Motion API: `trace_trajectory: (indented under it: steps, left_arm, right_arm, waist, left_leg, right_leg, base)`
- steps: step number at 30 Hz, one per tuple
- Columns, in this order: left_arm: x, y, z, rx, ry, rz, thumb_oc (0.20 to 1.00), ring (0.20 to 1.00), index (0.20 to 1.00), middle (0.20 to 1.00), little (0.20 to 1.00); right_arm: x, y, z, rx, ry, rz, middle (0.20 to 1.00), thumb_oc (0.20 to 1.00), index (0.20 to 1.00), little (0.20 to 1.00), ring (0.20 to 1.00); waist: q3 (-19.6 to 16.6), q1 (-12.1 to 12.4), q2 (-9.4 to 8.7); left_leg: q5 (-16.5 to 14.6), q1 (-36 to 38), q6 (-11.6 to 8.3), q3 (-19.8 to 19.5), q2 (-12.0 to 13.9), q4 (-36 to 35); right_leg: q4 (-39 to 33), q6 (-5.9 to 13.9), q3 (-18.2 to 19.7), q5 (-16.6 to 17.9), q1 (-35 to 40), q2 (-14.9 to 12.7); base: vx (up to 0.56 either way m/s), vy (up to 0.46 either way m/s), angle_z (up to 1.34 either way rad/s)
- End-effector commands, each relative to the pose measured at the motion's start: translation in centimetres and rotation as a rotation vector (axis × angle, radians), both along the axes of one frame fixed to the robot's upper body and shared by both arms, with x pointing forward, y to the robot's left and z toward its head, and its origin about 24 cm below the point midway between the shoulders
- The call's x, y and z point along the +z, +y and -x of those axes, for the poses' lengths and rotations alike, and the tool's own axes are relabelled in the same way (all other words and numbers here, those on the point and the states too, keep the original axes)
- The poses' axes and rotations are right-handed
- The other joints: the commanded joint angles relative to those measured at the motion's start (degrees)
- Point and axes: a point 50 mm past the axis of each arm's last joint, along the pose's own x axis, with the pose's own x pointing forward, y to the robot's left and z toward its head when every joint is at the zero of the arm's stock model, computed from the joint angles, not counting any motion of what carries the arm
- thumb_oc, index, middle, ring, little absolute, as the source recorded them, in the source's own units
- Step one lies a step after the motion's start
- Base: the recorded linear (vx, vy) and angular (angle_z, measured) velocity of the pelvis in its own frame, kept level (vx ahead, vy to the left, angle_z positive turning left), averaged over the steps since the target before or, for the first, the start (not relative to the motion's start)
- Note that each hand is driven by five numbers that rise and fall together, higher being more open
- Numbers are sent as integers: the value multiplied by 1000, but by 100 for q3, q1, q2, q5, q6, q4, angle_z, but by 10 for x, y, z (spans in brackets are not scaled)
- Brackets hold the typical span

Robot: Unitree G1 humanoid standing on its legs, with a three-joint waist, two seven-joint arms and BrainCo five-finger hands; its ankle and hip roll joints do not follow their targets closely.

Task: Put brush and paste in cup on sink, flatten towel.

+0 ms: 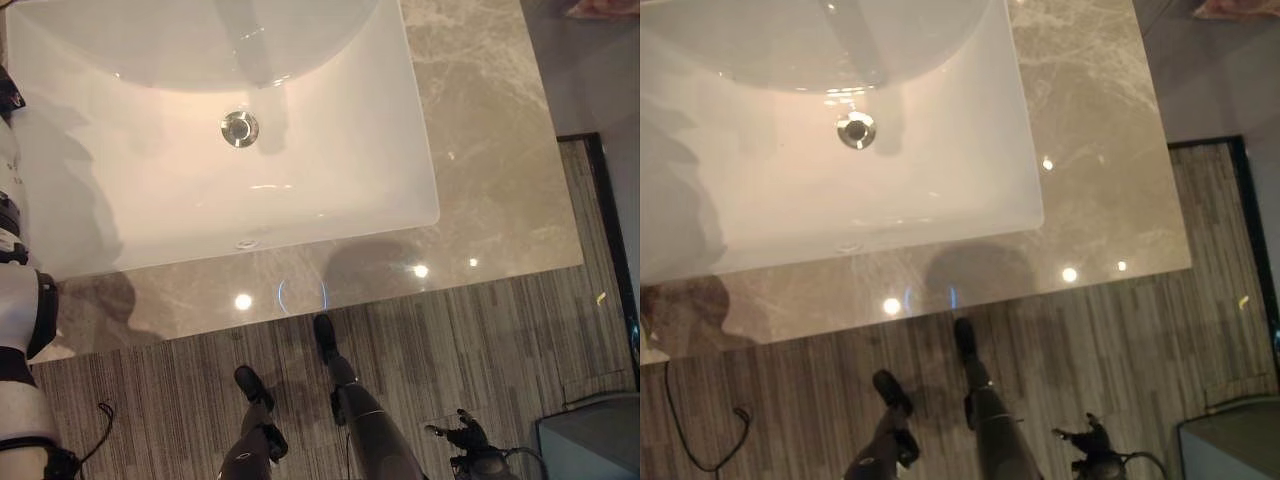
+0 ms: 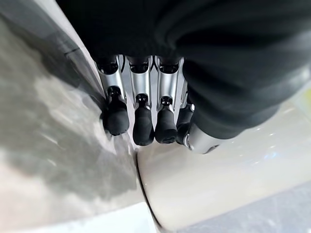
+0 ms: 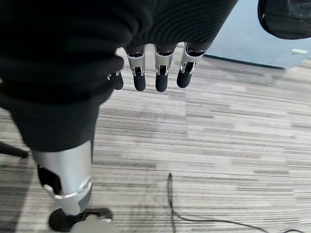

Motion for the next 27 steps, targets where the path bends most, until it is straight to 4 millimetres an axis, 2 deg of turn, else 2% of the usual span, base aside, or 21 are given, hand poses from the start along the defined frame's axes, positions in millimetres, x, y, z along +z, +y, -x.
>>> trace_trajectory:
  steps: [1, 2, 3, 4, 5, 6, 7, 8, 9, 11, 12, 13, 16, 17, 19, 21, 23, 27]
  left_arm:
    - [35, 17, 25, 64, -110, 38, 200, 200, 200, 200, 200]
    - [37, 18, 26, 69, -117, 41, 200, 200, 200, 200, 200]
    - [38, 19, 28, 73, -126, 45, 200, 200, 200, 200, 200]
    - [40, 22, 32, 86, -136, 51, 200, 200, 200, 200, 200]
    - [42, 27, 37, 105, -142, 53, 200, 200, 200, 200, 200]
    - [42, 27, 37, 105, -142, 55, 200, 200, 200, 200, 200]
    - [43, 31, 41, 118, -147, 59, 200, 200, 200, 200, 200]
    - [43, 36, 46, 146, -142, 57, 200, 200, 200, 200, 200]
    - [44, 38, 47, 154, -140, 56, 200, 200, 200, 200, 200]
    - [45, 37, 48, 158, -141, 50, 200, 200, 200, 200, 200]
    - [46, 36, 47, 160, -144, 47, 200, 200, 200, 200, 200]
    - [47, 33, 46, 149, -158, 53, 200, 200, 200, 200, 200]
    - [42, 33, 43, 146, -171, 70, 200, 200, 200, 200, 200]
    - [41, 33, 44, 151, -158, 53, 200, 200, 200, 200, 200]
    - [40, 34, 44, 161, -143, 38, 200, 200, 200, 200, 200]
    - [41, 32, 43, 159, -142, 13, 200, 200, 200, 200, 200]
    - [47, 21, 38, 140, -133, -60, 200, 200, 200, 200, 200]
    - [51, 6, 28, 109, -93, -154, 200, 200, 200, 200, 200]
  right_arm:
    - [7, -32, 10, -69, 18, 68, 1000, 1000, 1000, 1000, 1000]
    - [7, -34, 14, -82, 29, 74, 1000, 1000, 1000, 1000, 1000]
    - [7, -36, 15, -92, 31, 75, 1000, 1000, 1000, 1000, 1000]
    - [7, -38, 17, -100, 33, 76, 1000, 1000, 1000, 1000, 1000]
    - [8, -39, 18, -116, 33, 75, 1000, 1000, 1000, 1000, 1000]
    - [8, -40, 17, -116, 32, 75, 1000, 1000, 1000, 1000, 1000]
    - [8, -42, 19, -131, 33, 75, 1000, 1000, 1000, 1000, 1000]
    - [8, -44, 23, -155, 37, 74, 1000, 1000, 1000, 1000, 1000]
    - [8, -45, 25, -158, 40, 74, 1000, 1000, 1000, 1000, 1000]
    - [8, -46, 28, -161, 45, 77, 1000, 1000, 1000, 1000, 1000]
    - [7, -46, 31, -168, 53, 77, 1000, 1000, 1000, 1000, 1000]
    - [6, -47, 34, -178, 60, 78, 1000, 1000, 1000, 1000, 1000]
    - [8, -56, 45, -206, 89, 97, 1000, 1000, 1000, 1000, 1000]
    - [10, -61, 45, -208, 79, 110, 1000, 1000, 1000, 1000, 1000]
    - [12, -64, 43, -215, 67, 114, 1000, 1000, 1000, 1000, 1000]
    - [15, -68, 40, -247, 35, 106, 1000, 1000, 1000, 1000, 1000]
    - [18, -71, 36, -310, -16, 70, 1000, 1000, 1000, 1000, 1000]
    - [20, -75, 35, -291, -15, 84, 1000, 1000, 1000, 1000, 1000]
  waist:
    - [258, -121, 520]
    - [212, -76, 594]
    - [244, -103, 576]
    - [236, -93, 597]
    - [203, -59, 650]
    - [234, -92, 610]
    - [233, -94, 619]
    - [194, -45, 681]
    - [226, -70, 648]
    - [225, -58, 652]
    - [194, -29, 701]
    - [192, -31, 690]
    - [181, -55, 680]
    - [114, -17, 723]
    - [89, -24, 725]
    - [57, -45, 720]
    - [22, -109, 689]
    - [-6, -160, 675]
  left_leg:
    - [259, 476, -611, -484, 341, 33]
    - [79, 495, -647, -560, 349, 33]
    - [220, 426, -610, -488, 336, 33]
    - [230, 408, -614, -493, 333, 33]
    - [71, 435, -653, -571, 338, 33]
    - [215, 378, -616, -500, 323, 33]
    - [207, 367, -618, -501, 318, 33]
    - [67, 392, -667, -560, 345, 33]
    - [222, 328, -635, -485, 337, 33]
    - [265, 305, -651, -497, 344, 33]
    - [118, 342, -691, -574, 363, 33]
    - [111, 332, -699, -584, 371, 33]
    - [273, 230, -669, -541, 372, 33]
    - [116, 262, -708, -633, 388, 33]
    - [100, 248, -705, -629, 397, 33]
    - [82, 244, -708, -601, 417, 33]
    - [57, 226, -716, -572, 449, 33]
    - [50, 194, -725, -555, 473, 33]
  right_leg:
    - [-8, 596, -107, 144, 177, -137]
    - [-8, 650, -85, 11, 213, -128]
    - [-8, 596, -122, 139, 150, -145]
    - [-8, 597, -137, 138, 139, -144]
    - [-8, 655, -106, 1, 170, -123]
    - [-8, 600, -140, 132, 116, -139]
    - [-8, 601, -138, 135, 103, -136]
    - [-8, 656, -100, 6, 127, -114]
    - [-8, 599, -134, 143, 60, -126]
    - [-8, 598, -141, 146, 38, -119]
    - [-8, 648, -110, 8, 78, -101]
    - [-8, 644, -114, 8, 77, -97]
    - [-8, 578, -185, 116, 7, -103]
    - [-8, 634, -159, -29, 39, -71]
    - [-8, 630, -151, -27, 20, -64]
    - [-8, 631, -145, -22, -2, -44]
    - [-8, 639, -140, -16, -43, -21]
    - [-8, 638, -134, -10, -101, -10]
  base:
    - [124, 71, 1]
    - [28, 31, 2]
    - [38, 30, 2]
    - [0, 0, 0]
    - [0, 0, 0]
    - [0, 0, 0]
    - [0, 0, 0]
    - [37, 1, 1]
    - [0, 0, 0]
    - [17, -18, -3]
    - [111, 14, 0]
    - [108, 20, 1]
    - [-33, -32, 2]
    - [105, 45, 1]
    - [52, 20, 0]
    - [0, 0, 0]
    - [0, 0, 0]
    - [0, 0, 0]
